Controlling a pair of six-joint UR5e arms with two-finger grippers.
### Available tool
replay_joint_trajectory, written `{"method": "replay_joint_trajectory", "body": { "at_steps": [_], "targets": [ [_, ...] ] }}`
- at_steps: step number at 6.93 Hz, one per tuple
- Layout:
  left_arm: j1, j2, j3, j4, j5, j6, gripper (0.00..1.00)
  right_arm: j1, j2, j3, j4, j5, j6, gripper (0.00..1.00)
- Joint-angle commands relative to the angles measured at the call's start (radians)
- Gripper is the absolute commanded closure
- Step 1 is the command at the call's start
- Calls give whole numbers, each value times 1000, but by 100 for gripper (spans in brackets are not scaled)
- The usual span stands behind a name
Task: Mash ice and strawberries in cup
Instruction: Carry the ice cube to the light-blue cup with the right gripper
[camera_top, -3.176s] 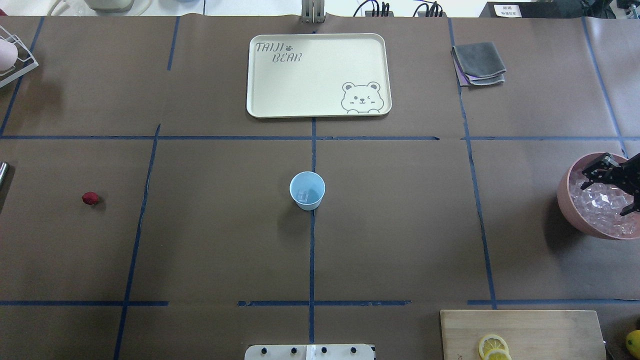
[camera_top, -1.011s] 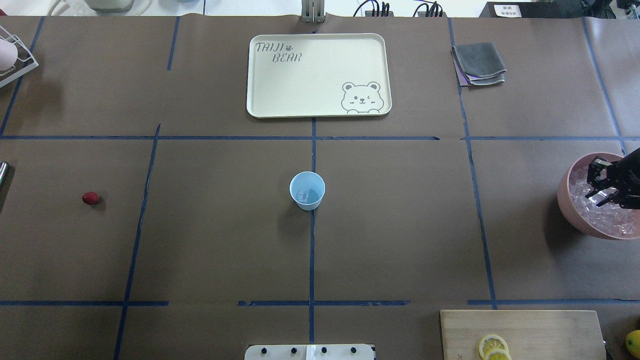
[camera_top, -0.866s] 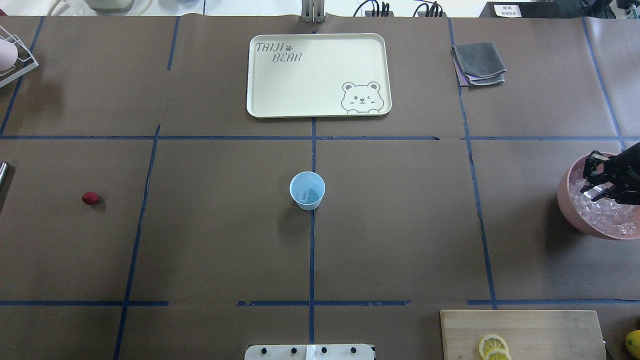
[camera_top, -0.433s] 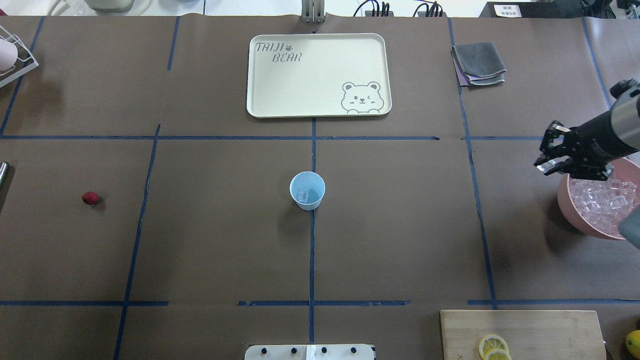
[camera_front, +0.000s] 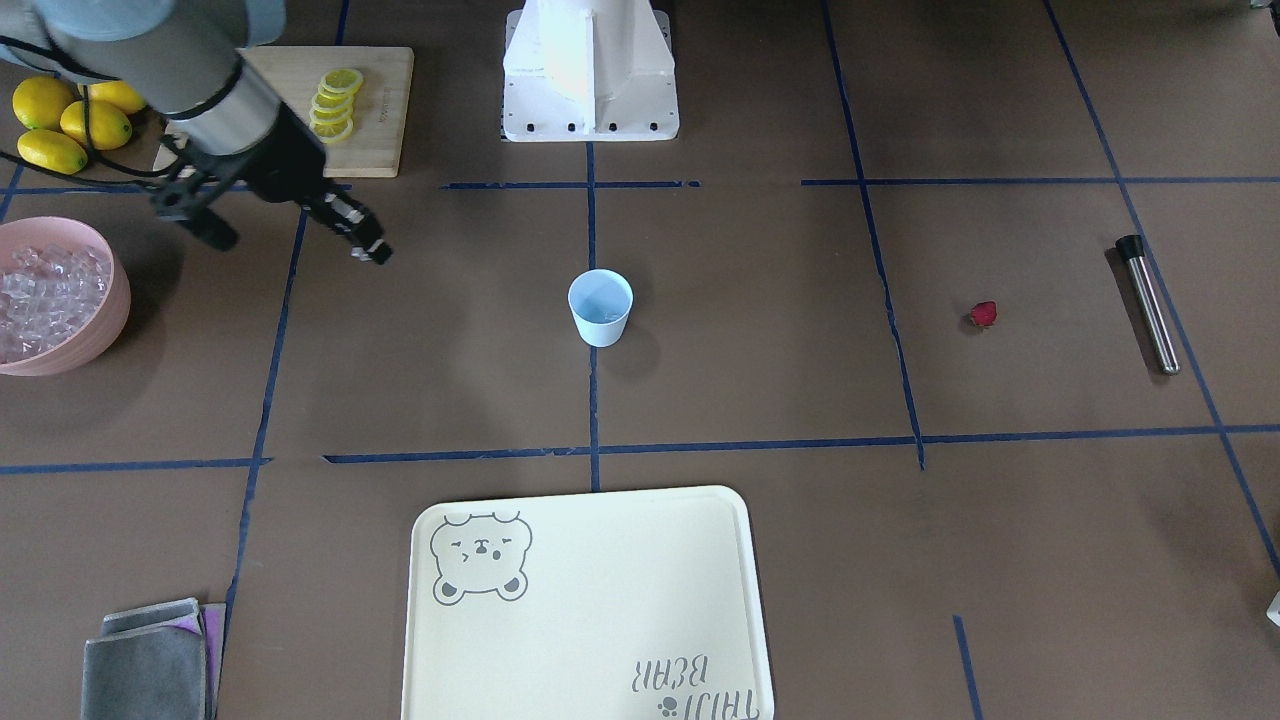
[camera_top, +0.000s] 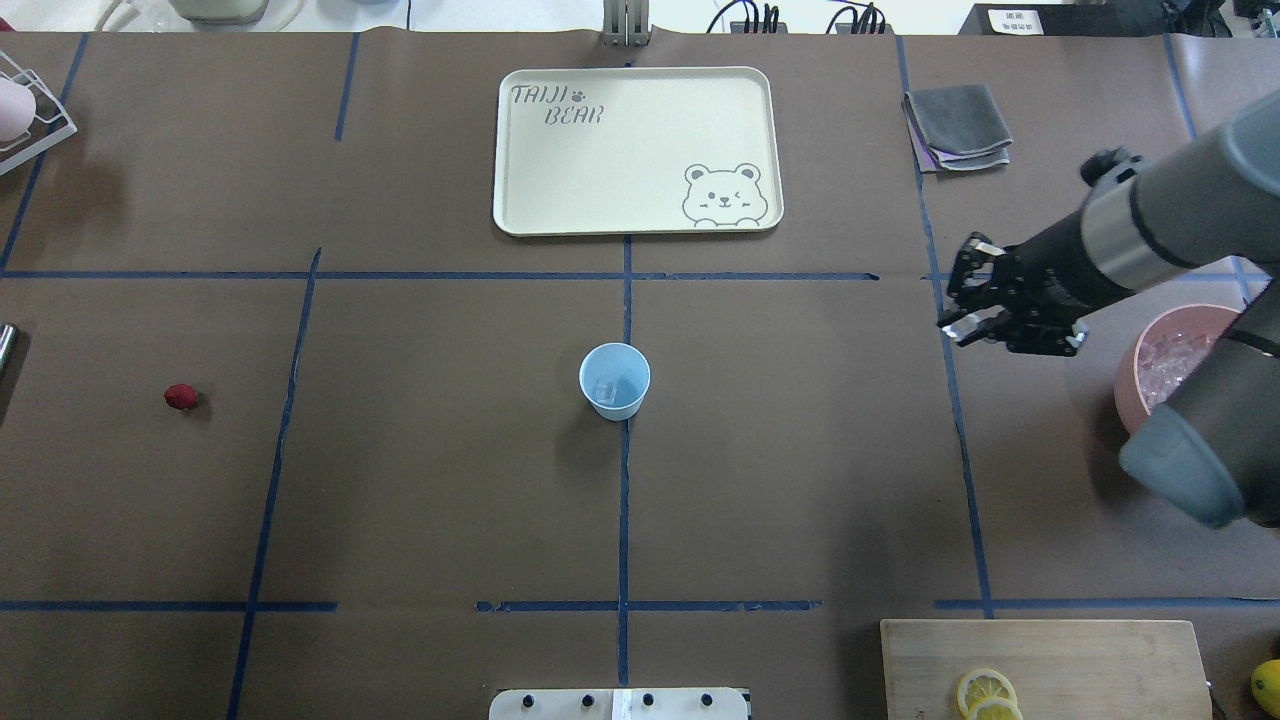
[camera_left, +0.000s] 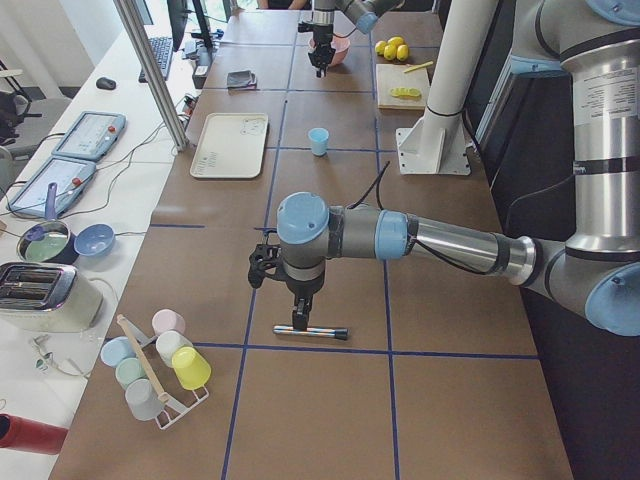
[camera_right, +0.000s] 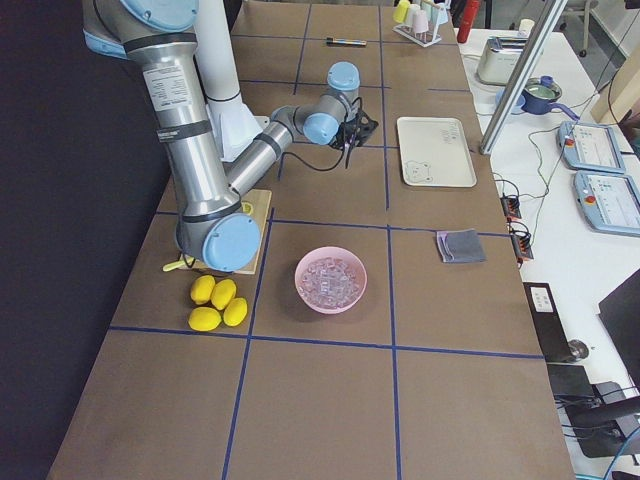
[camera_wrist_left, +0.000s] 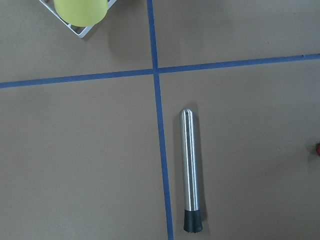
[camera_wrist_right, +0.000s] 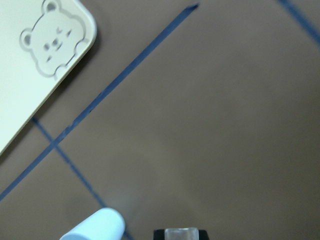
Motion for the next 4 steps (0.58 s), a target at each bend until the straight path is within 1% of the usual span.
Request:
{"method": "replay_joint_trajectory", "body": {
  "at_steps": [1,2,4],
  "targets": [
    [0,1,4,0,1,1,0,-150,247,-138,2,-156,107,98],
    [-1,1,3,0,1,1,0,-161,301,-212,2,-163,105,98],
    [0,1,0,2,1,1,0,-174,307,-273,5,-198,92,97]
  ]
}}
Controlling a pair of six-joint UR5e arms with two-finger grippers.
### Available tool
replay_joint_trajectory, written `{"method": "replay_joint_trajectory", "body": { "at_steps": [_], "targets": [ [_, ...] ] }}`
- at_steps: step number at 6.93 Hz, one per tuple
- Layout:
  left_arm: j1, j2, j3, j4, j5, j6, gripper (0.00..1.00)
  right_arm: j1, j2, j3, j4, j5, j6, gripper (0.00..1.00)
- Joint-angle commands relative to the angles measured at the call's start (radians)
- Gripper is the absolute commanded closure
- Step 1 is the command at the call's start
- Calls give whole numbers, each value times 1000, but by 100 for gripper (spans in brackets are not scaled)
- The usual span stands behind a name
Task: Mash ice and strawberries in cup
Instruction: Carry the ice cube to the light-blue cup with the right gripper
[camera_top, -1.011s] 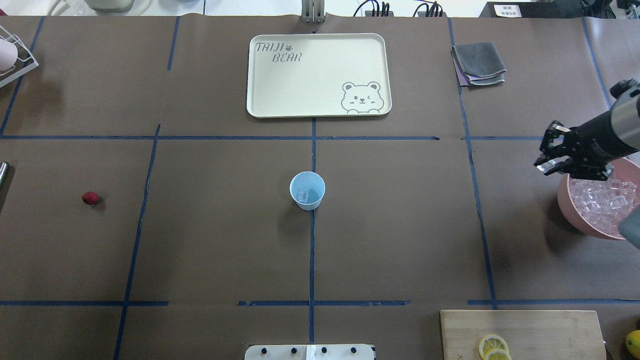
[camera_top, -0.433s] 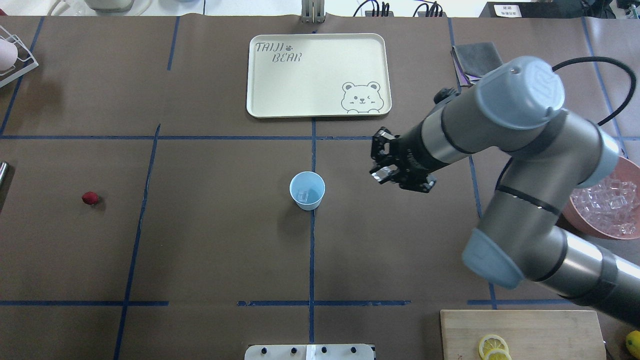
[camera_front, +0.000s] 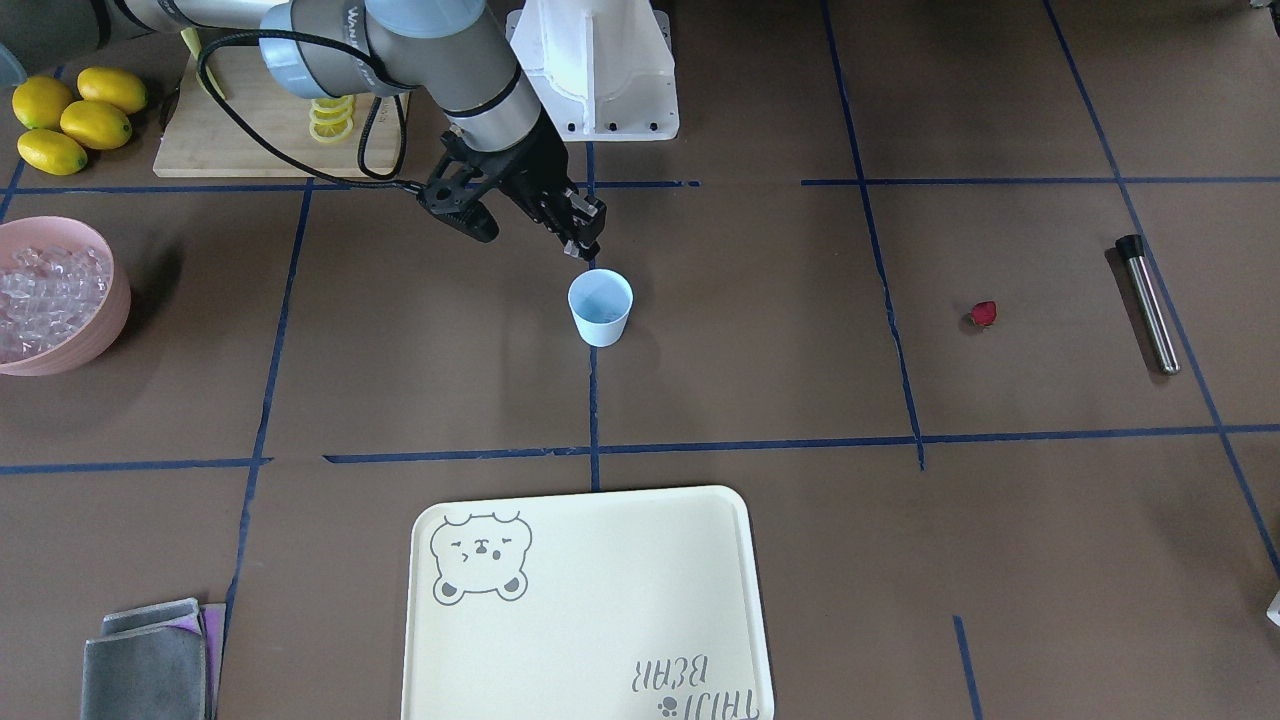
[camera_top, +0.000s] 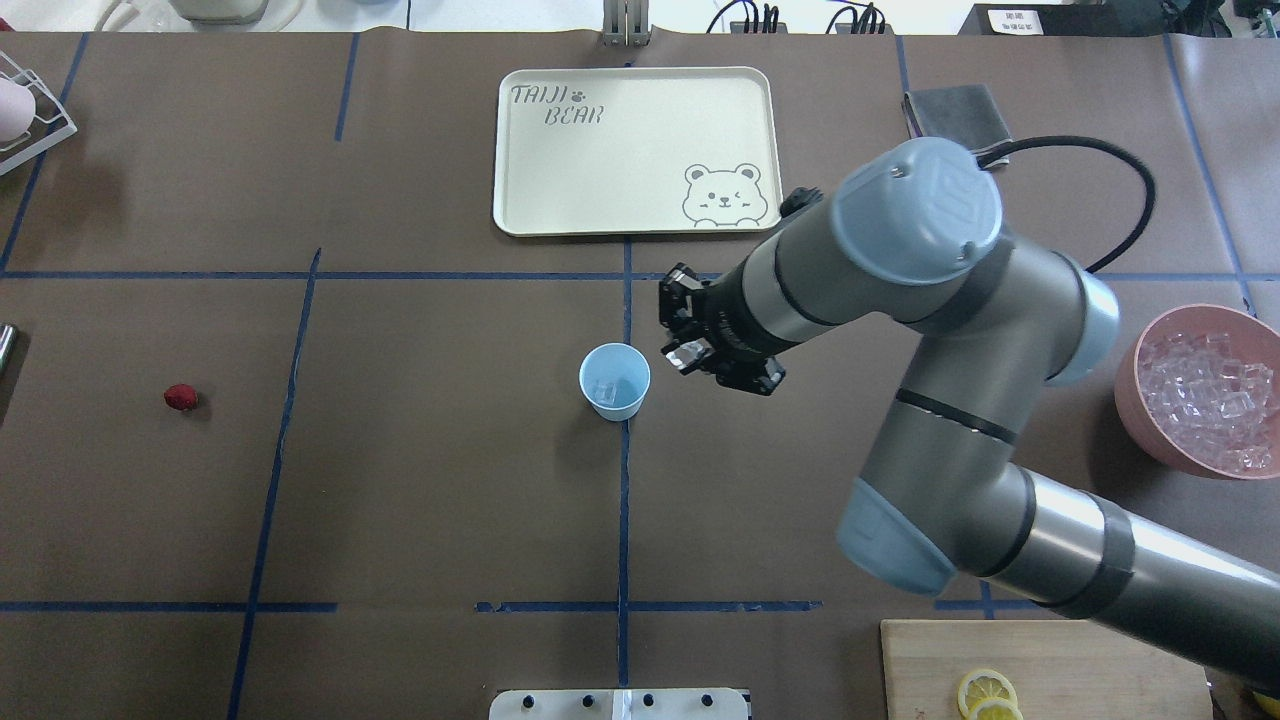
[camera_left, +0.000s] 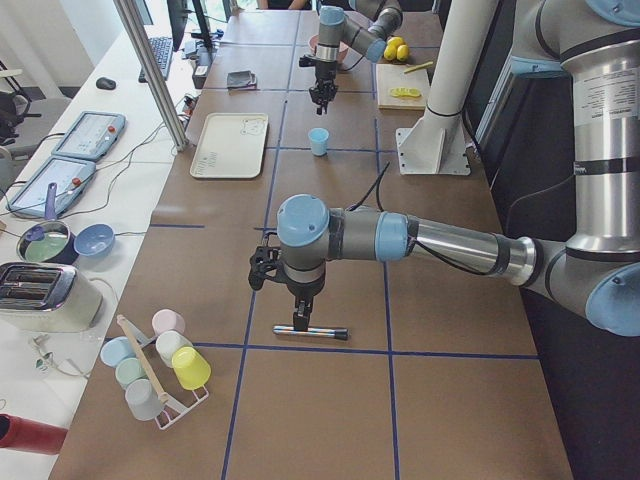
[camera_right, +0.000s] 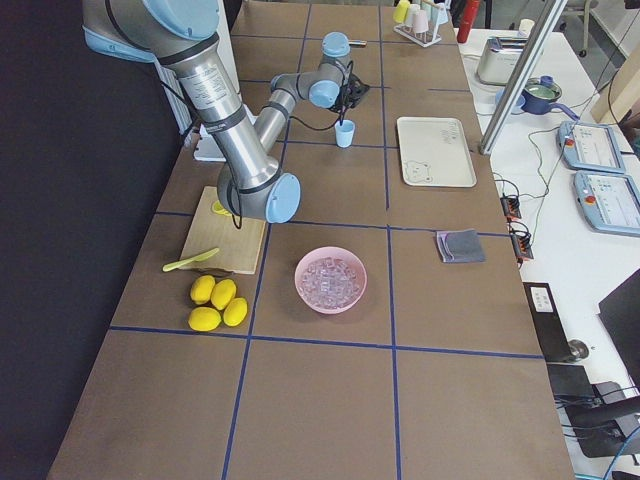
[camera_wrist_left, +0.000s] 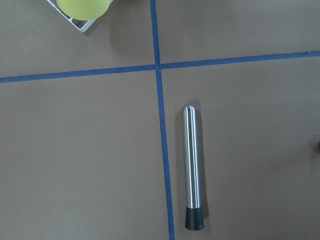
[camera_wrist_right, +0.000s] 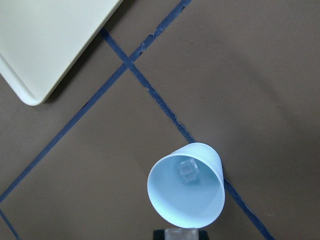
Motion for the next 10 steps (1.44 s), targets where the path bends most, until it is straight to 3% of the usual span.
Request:
{"method": "replay_joint_trajectory", "body": {
  "at_steps": [1,2,3,4,6,7,8,9,10],
  "targets": [
    [0,0,-3,0,-1,-1,0,-26,16,-58,3,-45,-7,96],
    [-1,0,-3,0,-1,0,0,-34,28,-71,3,-60,-9,88],
    [-1,0,-3,0,0,0,0,-37,40,-85,3,-65,-9,74],
    [0,0,-3,1,-1,0,0,-37,39,-90,3,-66,-9,13],
    [-1,2,-3,1,-1,0,0,-36,39,-92,3,-66,-9,10],
    [-1,2,2,1,-1,0,0,-36,39,-87,5,-66,-12,1],
    [0,2,3,1,-1,0,0,1,7,-26,-3,-36,-15,1],
    [-1,8,-4,1,-1,0,0,62,-145,103,-4,48,-50,1],
    [-1,20,-3,0,-1,0,0,157,-283,211,-8,161,-223,1]
  ]
}}
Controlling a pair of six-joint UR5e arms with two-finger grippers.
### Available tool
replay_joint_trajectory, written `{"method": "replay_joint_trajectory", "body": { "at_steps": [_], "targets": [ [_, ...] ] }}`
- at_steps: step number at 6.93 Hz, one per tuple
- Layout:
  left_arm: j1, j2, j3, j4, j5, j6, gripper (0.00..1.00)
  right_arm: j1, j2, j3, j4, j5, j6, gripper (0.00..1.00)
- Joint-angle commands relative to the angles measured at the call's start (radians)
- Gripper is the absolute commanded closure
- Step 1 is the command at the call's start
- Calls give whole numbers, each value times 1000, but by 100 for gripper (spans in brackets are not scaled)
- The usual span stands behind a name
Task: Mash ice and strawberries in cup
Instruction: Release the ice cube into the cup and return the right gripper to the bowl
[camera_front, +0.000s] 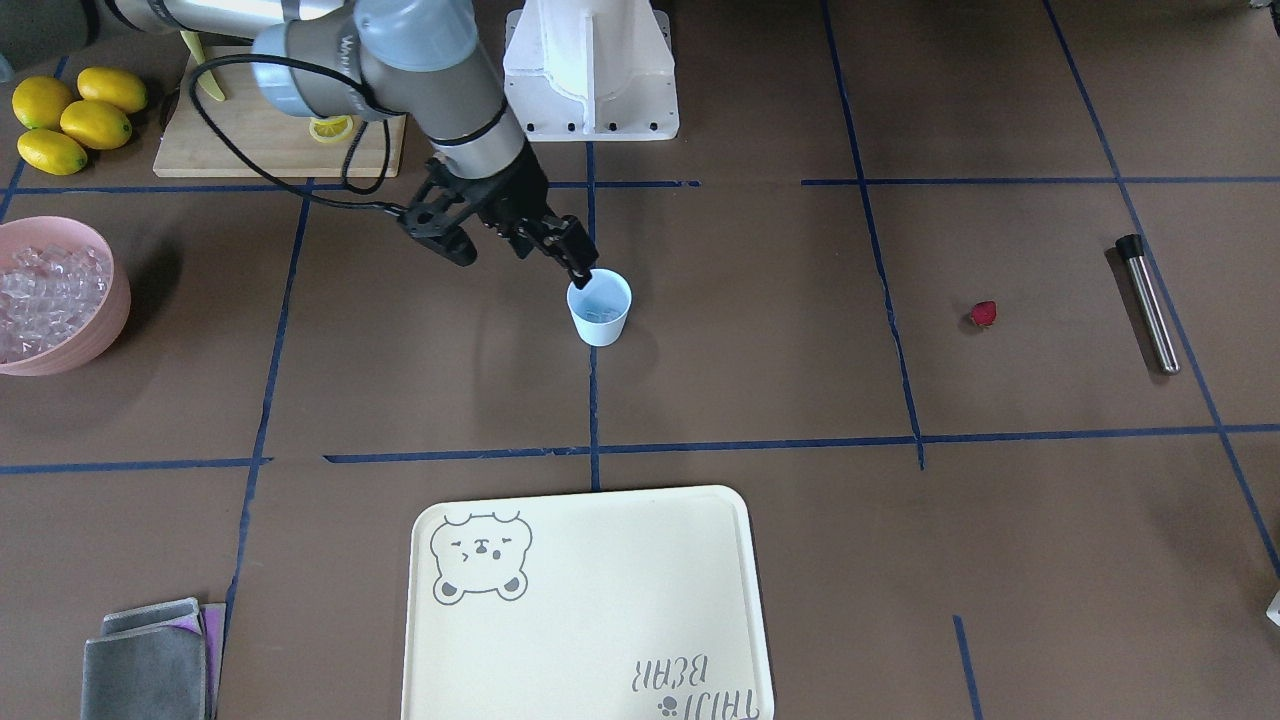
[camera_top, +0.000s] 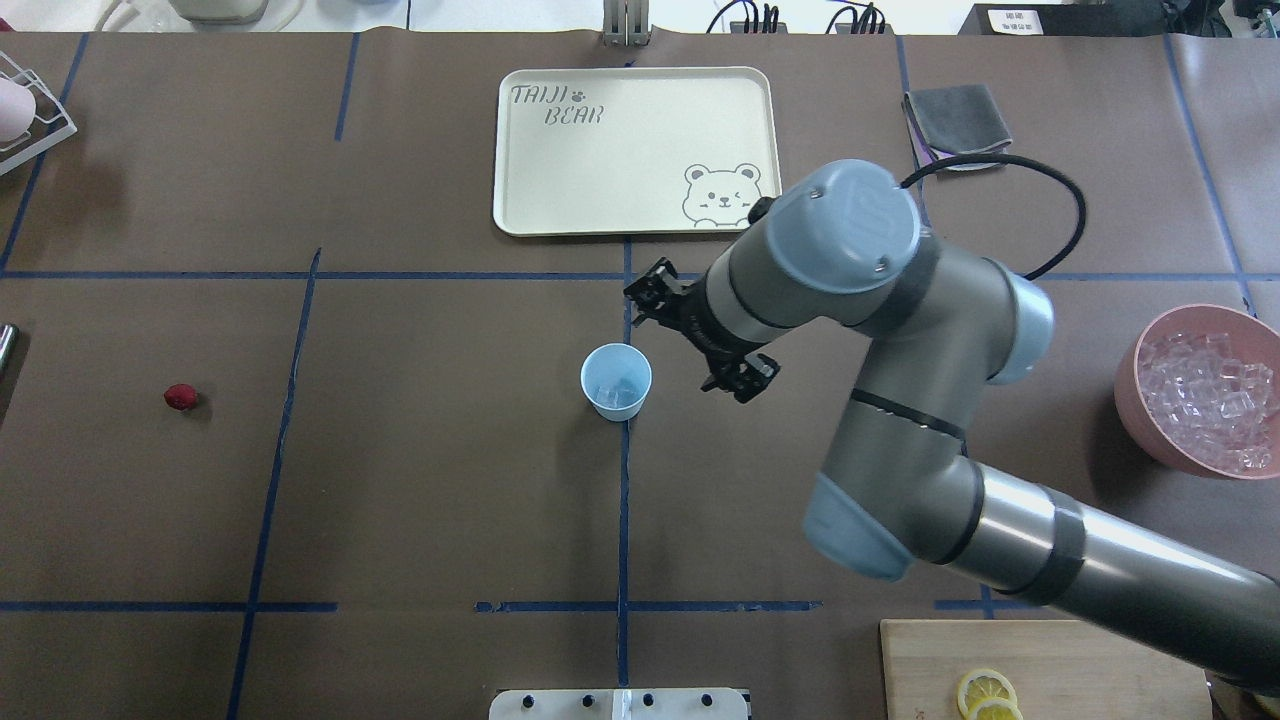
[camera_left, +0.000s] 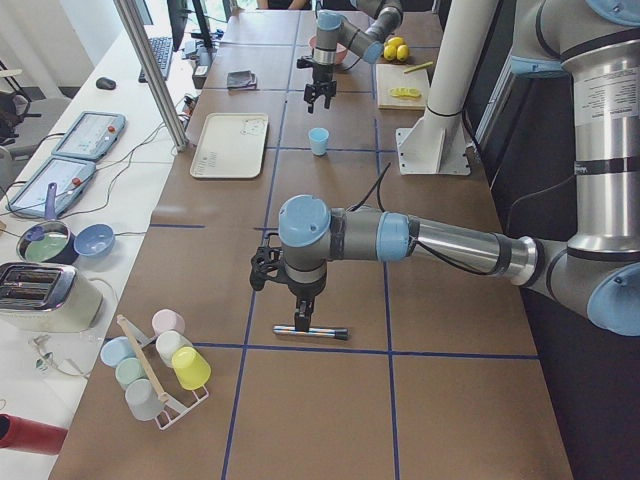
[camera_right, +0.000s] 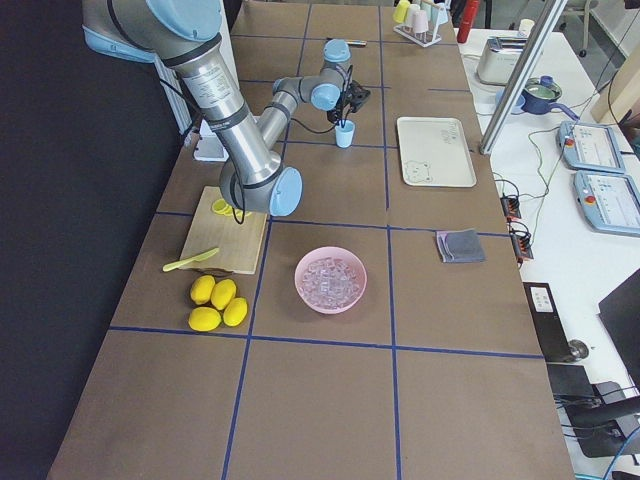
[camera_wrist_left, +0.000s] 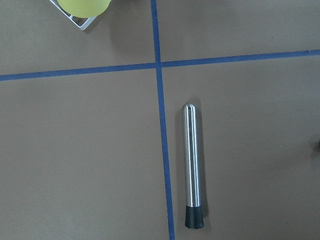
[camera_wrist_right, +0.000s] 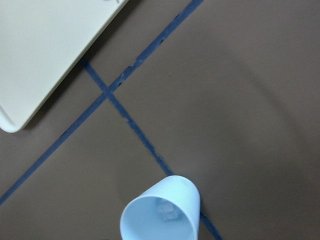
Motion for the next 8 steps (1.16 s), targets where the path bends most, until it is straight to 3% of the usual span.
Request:
{"method": "replay_joint_trajectory", "body": {
  "at_steps": [1,3,4,7,8],
  "targets": [
    [0,11,-1,-1,0,-2,0,185,-305,194,0,182,-312,1],
    [0,11,-1,-1,0,-2,0,305,-605,287,10,208,-747,1],
    [0,11,-1,-1,0,-2,0,353,-689,275,10,206,-978,1],
    [0,11,4,-1,0,0,0,462,-791,161,10,168,-1448,1],
    [0,11,8,-1,0,2,0,460,-789,119,12,148,-1492,1]
  ]
}}
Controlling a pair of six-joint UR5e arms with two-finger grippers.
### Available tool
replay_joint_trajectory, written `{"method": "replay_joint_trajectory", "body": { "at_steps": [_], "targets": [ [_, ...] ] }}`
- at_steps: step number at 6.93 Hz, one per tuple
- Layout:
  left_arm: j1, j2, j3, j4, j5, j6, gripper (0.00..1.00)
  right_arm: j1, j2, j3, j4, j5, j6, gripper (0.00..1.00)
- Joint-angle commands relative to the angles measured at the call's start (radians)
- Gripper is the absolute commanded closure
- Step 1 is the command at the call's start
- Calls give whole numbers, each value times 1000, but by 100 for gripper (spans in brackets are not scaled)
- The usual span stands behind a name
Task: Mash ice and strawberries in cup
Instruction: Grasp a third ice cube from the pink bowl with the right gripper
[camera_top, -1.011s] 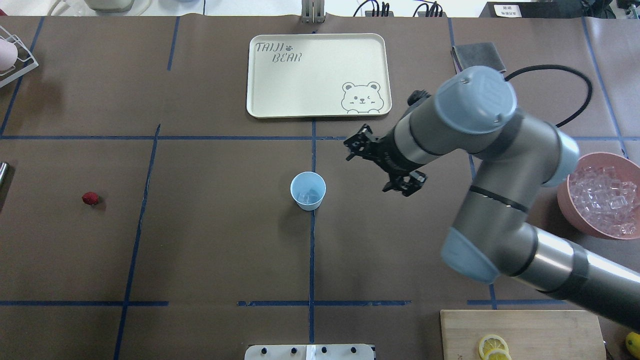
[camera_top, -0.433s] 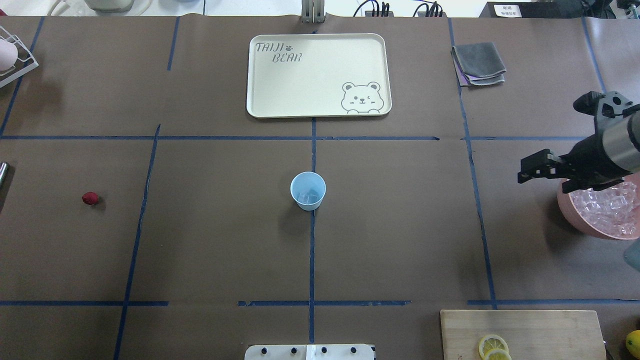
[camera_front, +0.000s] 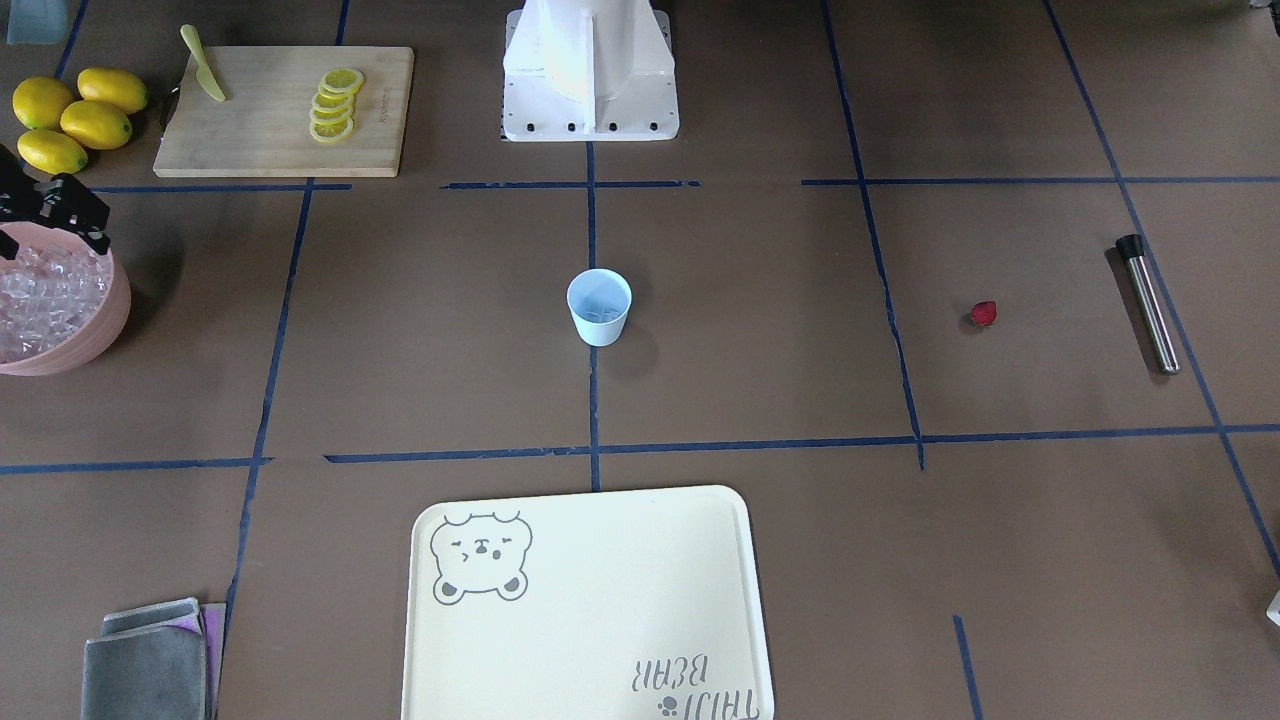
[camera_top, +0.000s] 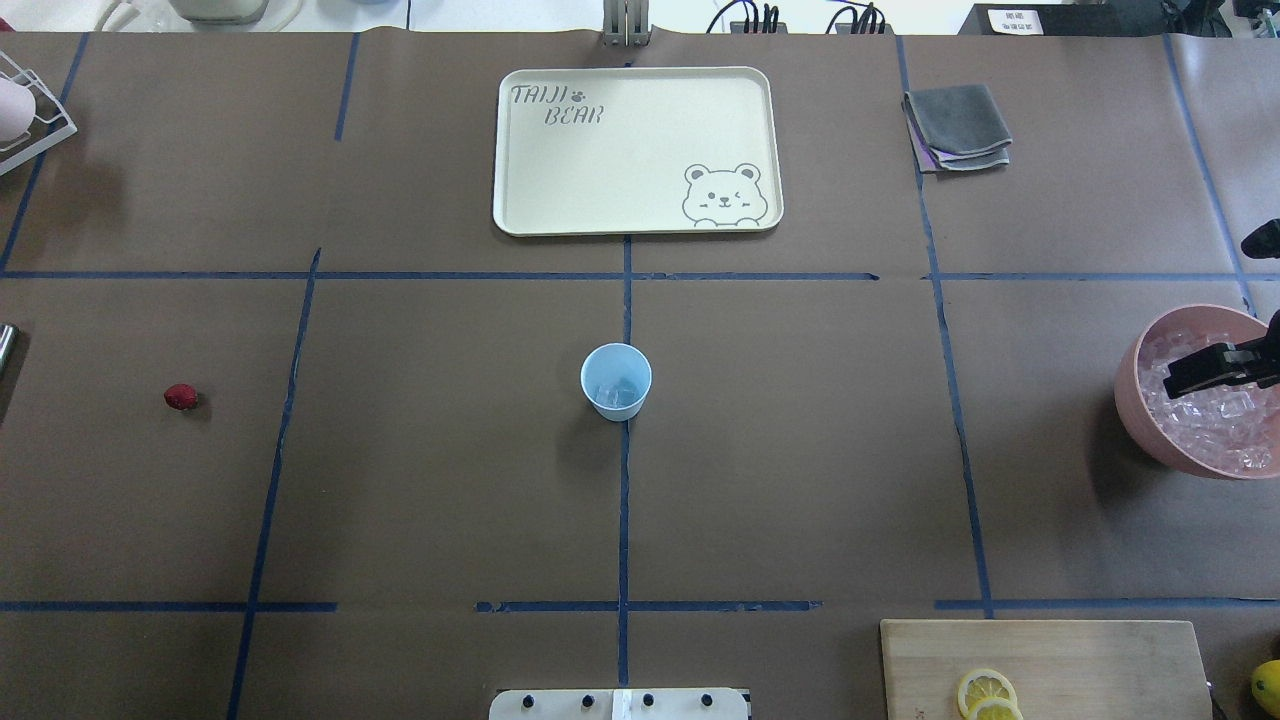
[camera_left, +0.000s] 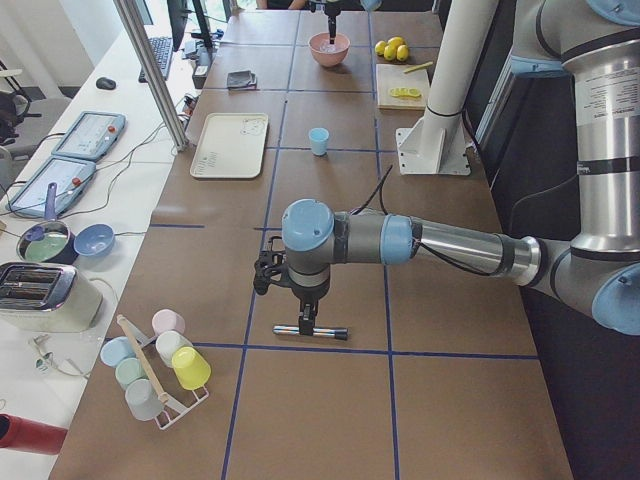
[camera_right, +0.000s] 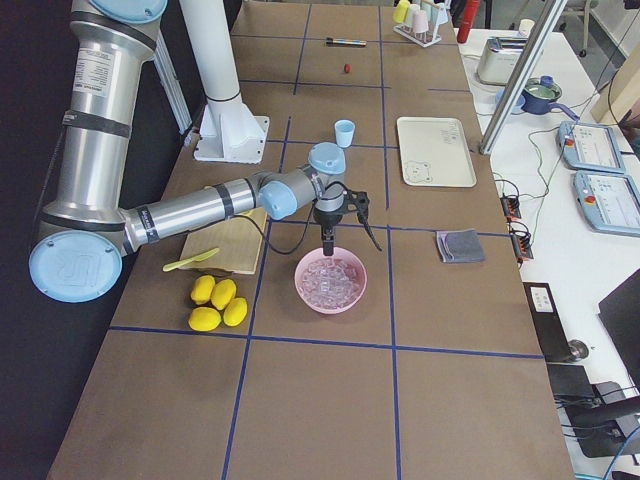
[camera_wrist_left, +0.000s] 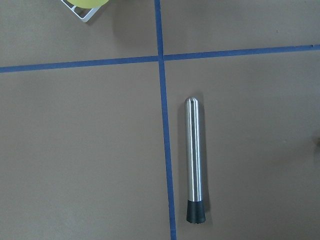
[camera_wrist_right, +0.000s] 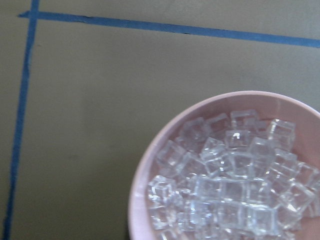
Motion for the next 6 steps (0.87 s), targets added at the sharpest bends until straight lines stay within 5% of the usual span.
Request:
{"method": "replay_joint_trajectory", "body": {
  "at_steps": [1,6],
  "targets": [
    [0,-2,6,0,0,1,0,15,-9,-74,1,-26,-129,1],
    [0,0,5,-2,0,1,0,14,20,-143,1,-32,-129,2]
  ]
}}
